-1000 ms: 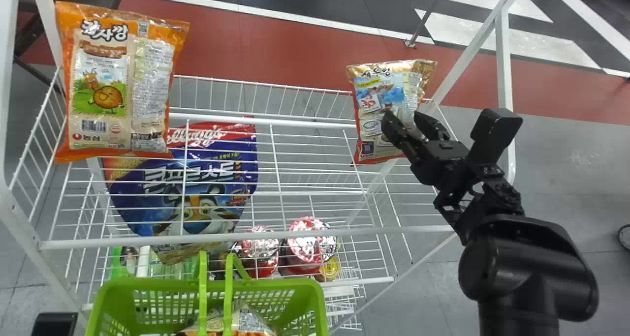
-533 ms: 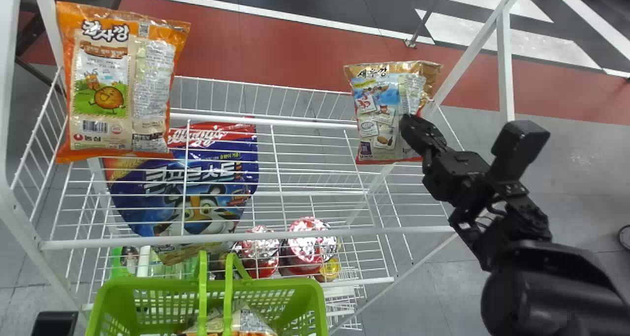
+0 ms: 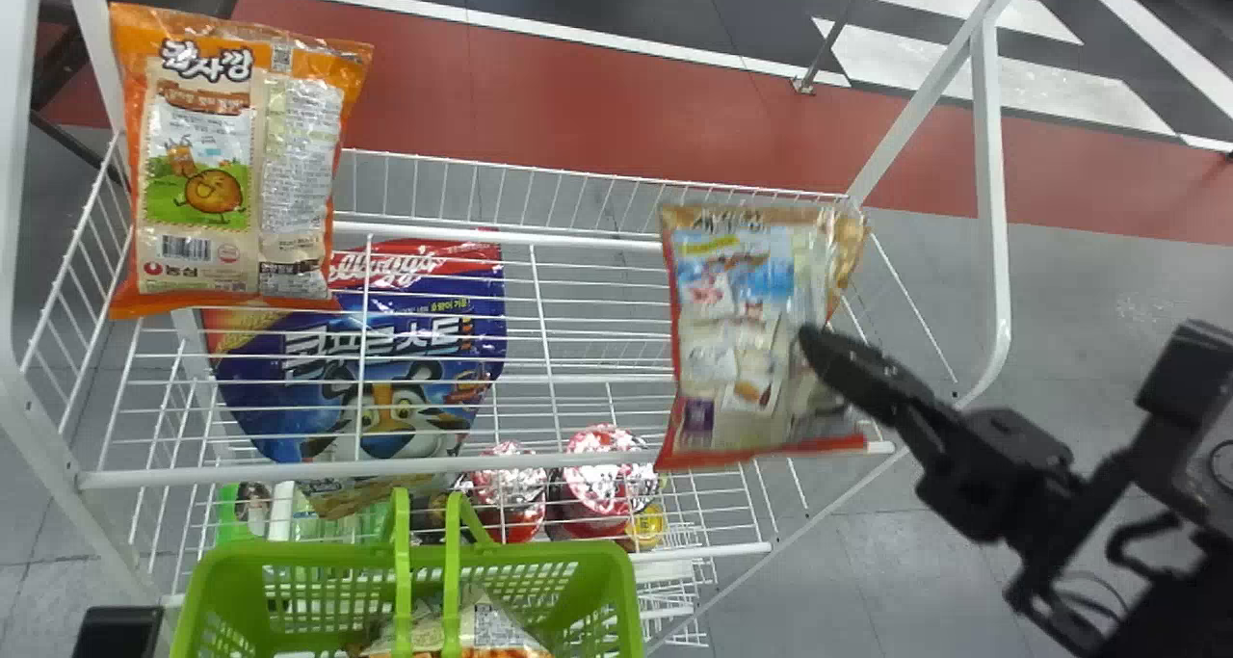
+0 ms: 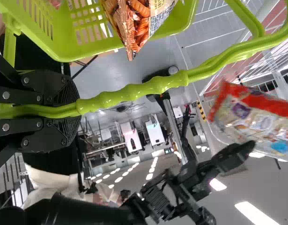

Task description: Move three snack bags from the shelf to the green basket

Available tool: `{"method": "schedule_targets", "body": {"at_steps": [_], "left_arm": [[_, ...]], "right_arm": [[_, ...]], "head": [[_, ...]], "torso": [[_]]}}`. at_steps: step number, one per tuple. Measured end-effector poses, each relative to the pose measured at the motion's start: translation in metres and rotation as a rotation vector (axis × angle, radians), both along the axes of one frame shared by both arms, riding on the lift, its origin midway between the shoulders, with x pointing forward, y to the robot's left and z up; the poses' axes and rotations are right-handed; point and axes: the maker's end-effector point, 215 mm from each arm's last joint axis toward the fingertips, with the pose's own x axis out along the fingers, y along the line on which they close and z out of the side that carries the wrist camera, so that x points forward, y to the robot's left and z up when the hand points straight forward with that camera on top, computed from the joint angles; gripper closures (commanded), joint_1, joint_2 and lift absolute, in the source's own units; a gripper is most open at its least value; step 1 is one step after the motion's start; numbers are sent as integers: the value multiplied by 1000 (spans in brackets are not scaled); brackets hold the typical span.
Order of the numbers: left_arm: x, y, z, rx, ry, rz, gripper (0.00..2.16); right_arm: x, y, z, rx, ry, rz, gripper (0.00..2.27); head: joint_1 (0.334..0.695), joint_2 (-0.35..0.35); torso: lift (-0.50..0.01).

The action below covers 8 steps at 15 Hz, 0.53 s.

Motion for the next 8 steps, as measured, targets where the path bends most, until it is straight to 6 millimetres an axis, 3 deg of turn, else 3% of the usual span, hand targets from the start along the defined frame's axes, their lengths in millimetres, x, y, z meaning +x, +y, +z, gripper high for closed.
{"method": "schedule_targets", "body": {"at_steps": [3, 6, 8], "left_arm": [[0, -1, 0, -2, -1, -1, 1922], [-2, -4, 0, -6, 3, -5, 1922], [-4, -6, 0, -6, 4, -8, 1922]], "right_arm": [[-60, 26, -22, 167, 224, 83, 2243], [-77, 35, -26, 219, 280, 109, 2243], [-82, 38, -45, 217, 333, 101, 2243]], "head": [[695, -350], [695, -350], [695, -350]], "torso": [[-48], [-48], [-48]]}}
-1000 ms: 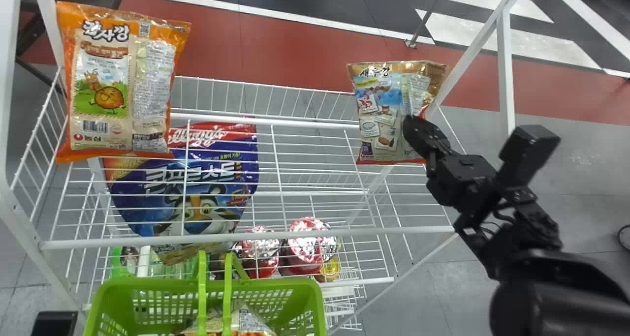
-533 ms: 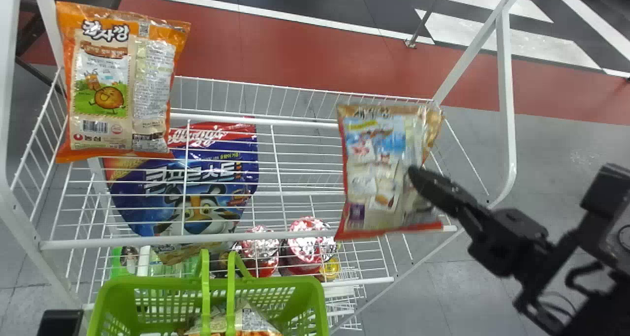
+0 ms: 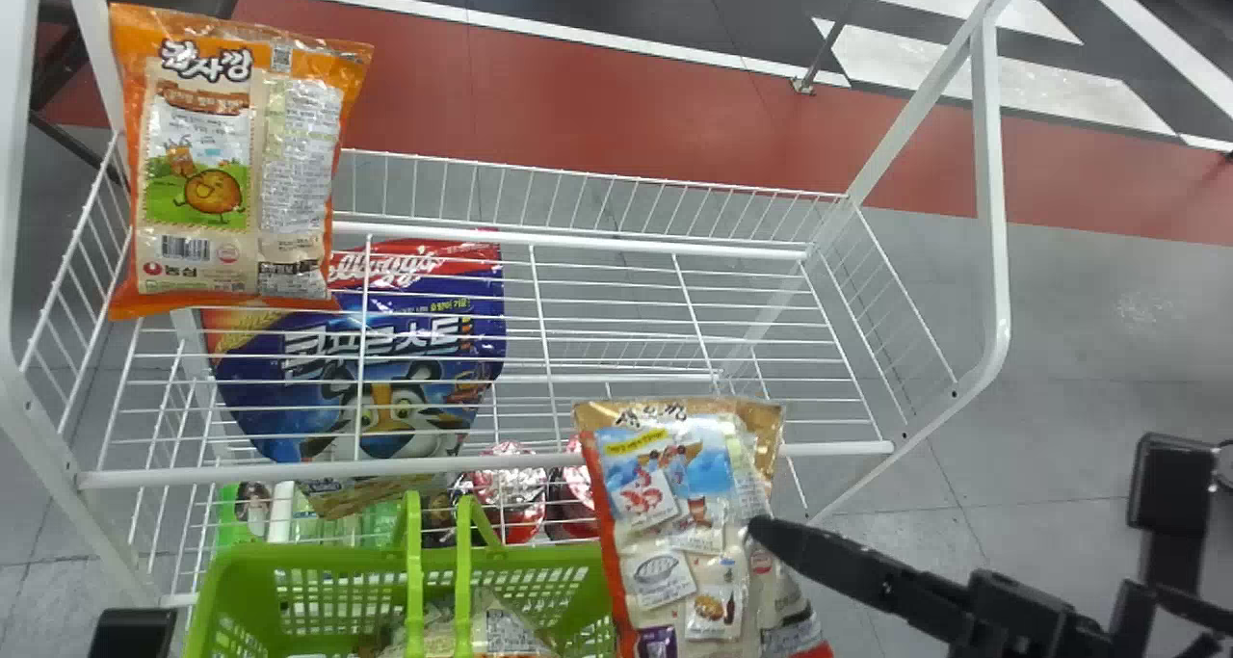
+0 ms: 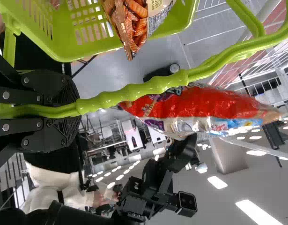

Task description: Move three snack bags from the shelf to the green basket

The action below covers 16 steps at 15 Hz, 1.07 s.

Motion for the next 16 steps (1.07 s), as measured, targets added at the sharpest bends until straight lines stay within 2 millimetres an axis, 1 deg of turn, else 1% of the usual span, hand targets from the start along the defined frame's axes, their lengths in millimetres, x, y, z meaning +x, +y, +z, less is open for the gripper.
{"method": "schedule_targets", "body": {"at_steps": [1, 2, 3, 5, 6, 7, 10, 12, 14, 15, 16], "left_arm": [[0, -1, 0, 0, -1, -1, 1922], [-1, -1, 1, 1, -1, -2, 1922], [-1, -1, 1, 1, -1, -2, 1922], [-1, -1, 2, -1, -3, -3, 1922], [-2, -2, 2, -3, -3, -4, 1922], [-2, -3, 3, -4, -3, -6, 1922], [-3, -3, 3, -3, -2, -7, 1922], [-3, -3, 3, -4, -4, -8, 1922], [-2, -3, 3, -2, -6, -8, 1922], [-2, -3, 3, -2, -7, -8, 1922], [-1, -3, 3, -2, -8, -8, 1922]], "right_arm": [[-2, 3, -10, 3, 25, 2, 2243], [-5, 9, -22, 20, 57, 10, 2243], [-10, 19, -35, 45, 93, 24, 2243], [-23, 41, -68, 102, 184, 52, 2243], [-28, 48, -80, 121, 217, 60, 2243], [-32, 56, -89, 137, 243, 70, 2243], [-39, 72, -100, 157, 279, 98, 2243], [-46, 76, -117, 137, 322, 98, 2240], [-54, 76, -139, 68, 375, 93, 2233], [-57, 74, -148, 14, 395, 94, 2024], [-58, 73, -151, -20, 401, 99, 1477]], "head": [[695, -350], [695, -350], [695, -350], [695, -350], [695, -350], [695, -350], [695, -350], [695, -350], [695, -350], [695, -350], [695, -350]], "torso": [[-48], [-48], [-48], [-48], [-48], [-48], [-48], [-48], [-48], [-48], [-48]]}}
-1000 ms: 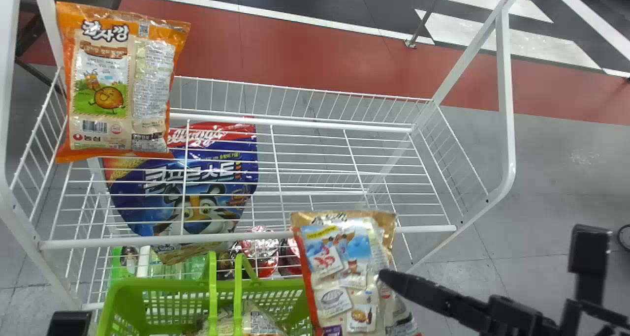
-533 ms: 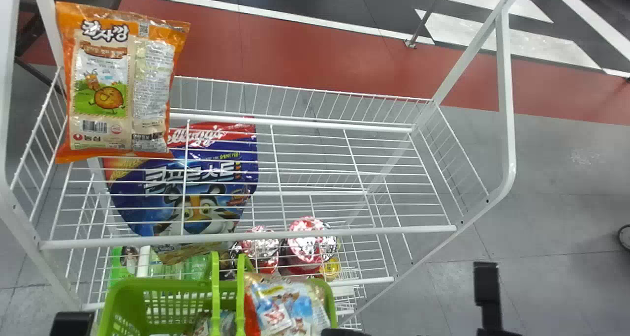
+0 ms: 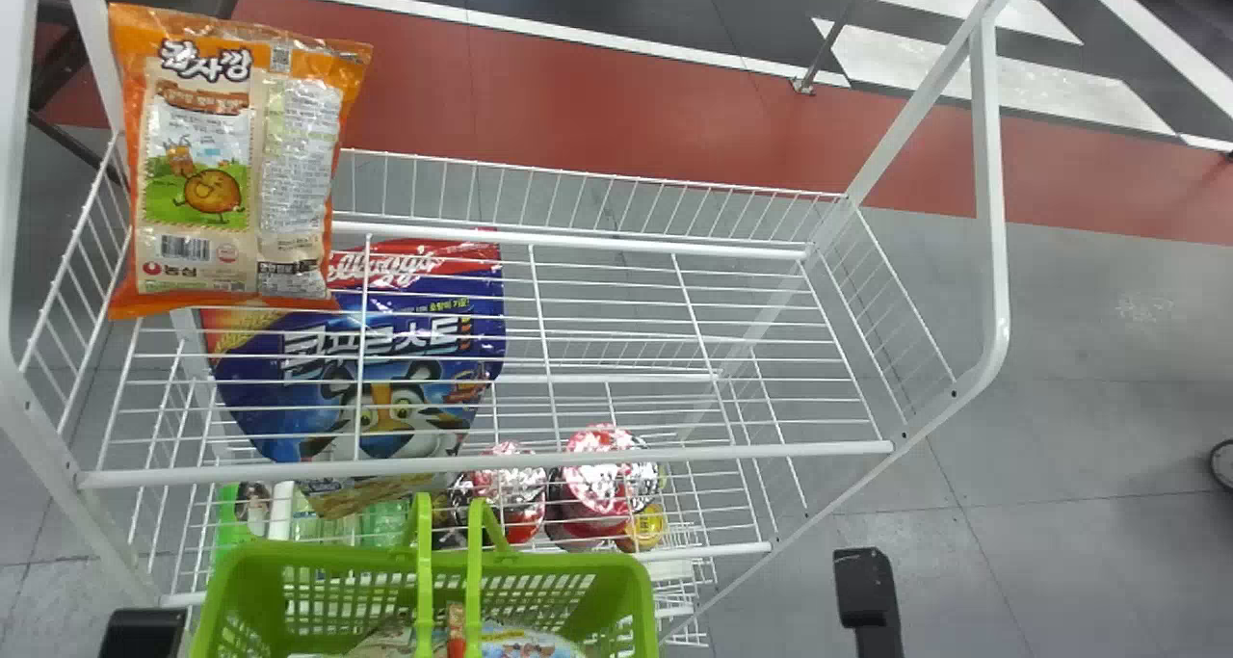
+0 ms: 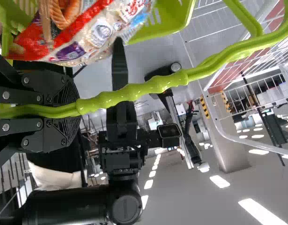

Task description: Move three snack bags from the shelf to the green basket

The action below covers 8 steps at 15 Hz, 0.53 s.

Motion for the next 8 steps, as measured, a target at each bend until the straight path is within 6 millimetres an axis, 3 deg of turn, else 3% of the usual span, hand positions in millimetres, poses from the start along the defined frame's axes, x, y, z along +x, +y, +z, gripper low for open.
{"method": "schedule_targets", "body": {"at_steps": [1, 2, 5, 8], "left_arm": [[0, 0, 0, 0, 0, 0, 1922], [1, 1, 0, 0, 0, 1, 1922], [1, 1, -1, 2, 1, 3, 1922], [1, 1, -2, 5, 1, 5, 1922]], "right_arm": [[0, 0, 0, -17, -3, 9, 333], [0, 0, 3, -25, -11, 14, -1], [5, -1, 18, -56, -78, 19, 46], [51, -11, 56, -116, -339, 14, 60]], "head": [[695, -350], [695, -350], [695, -350], [695, -350]], "torso": [[-48], [-48], [-48], [-48]]}}
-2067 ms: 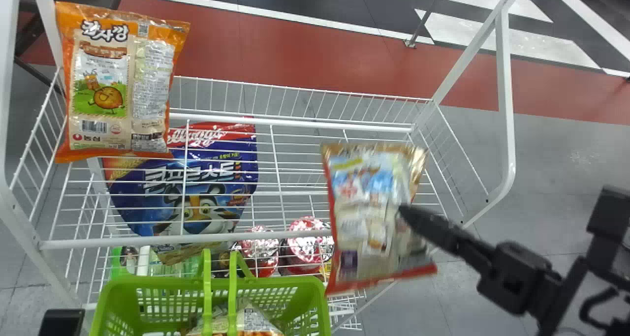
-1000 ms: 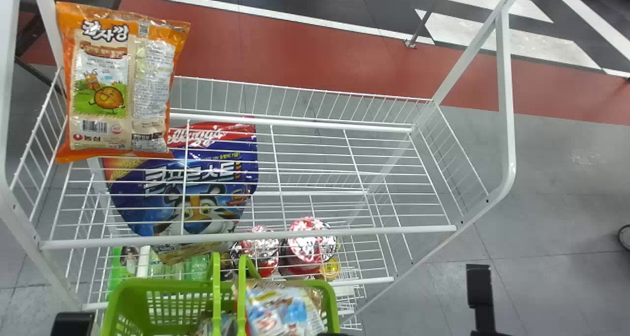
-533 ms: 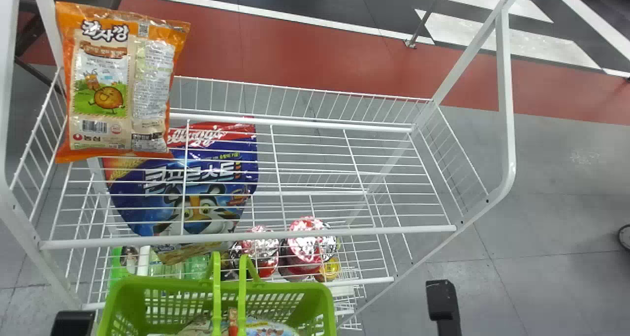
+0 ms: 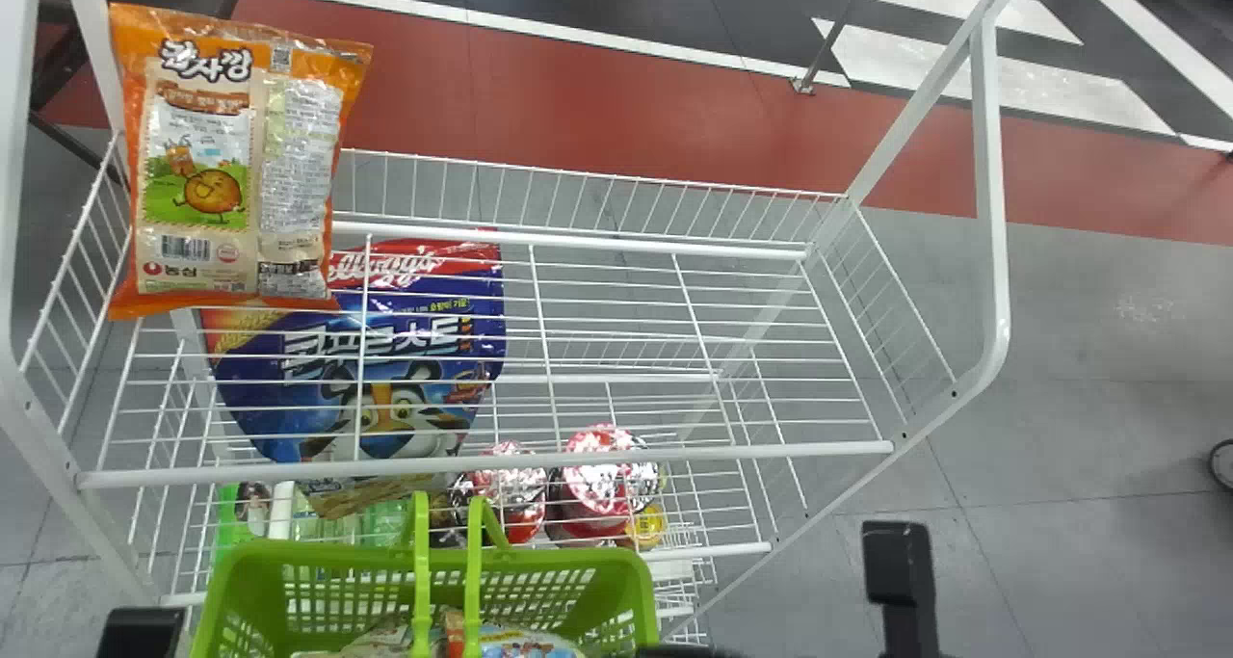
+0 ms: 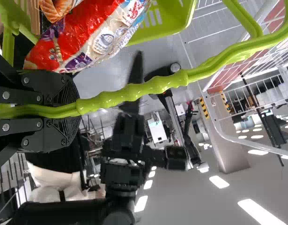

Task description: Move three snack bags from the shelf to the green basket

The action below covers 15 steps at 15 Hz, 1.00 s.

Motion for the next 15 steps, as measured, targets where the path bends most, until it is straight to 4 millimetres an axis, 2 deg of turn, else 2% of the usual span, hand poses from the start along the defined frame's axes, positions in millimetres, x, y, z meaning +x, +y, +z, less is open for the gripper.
{"method": "schedule_targets", "body": {"at_steps": [1, 3, 4, 6, 8, 10, 15], "left_arm": [[0, 0, 0, 1, -1, 1, 1922], [1, 0, -2, 4, -4, 2, 1922], [0, -1, -2, 4, -4, 1, 1922], [0, -3, -1, 2, -6, -5, 1922], [-1, -4, -1, 2, -8, -9, 1922], [-1, -4, -2, 3, -6, -11, 1922], [-2, -2, -5, 4, 1, -16, 1922]], "right_arm": [[18, -4, 17, -22, -104, -2, 60], [56, -13, 68, -74, -371, -9, 63], [68, -15, 91, -93, -484, -13, 63], [82, -18, 135, -146, -695, -42, 63], [87, -22, 157, -198, -812, -96, 63], [91, -24, 157, -278, -844, -178, 63], [90, -18, 127, -309, -794, -274, 63]], "head": [[695, -350], [695, -350], [695, -350], [695, -350], [695, -350], [695, -350], [695, -350]], "torso": [[-48], [-48], [-48], [-48], [-48], [-48], [-48]]}}
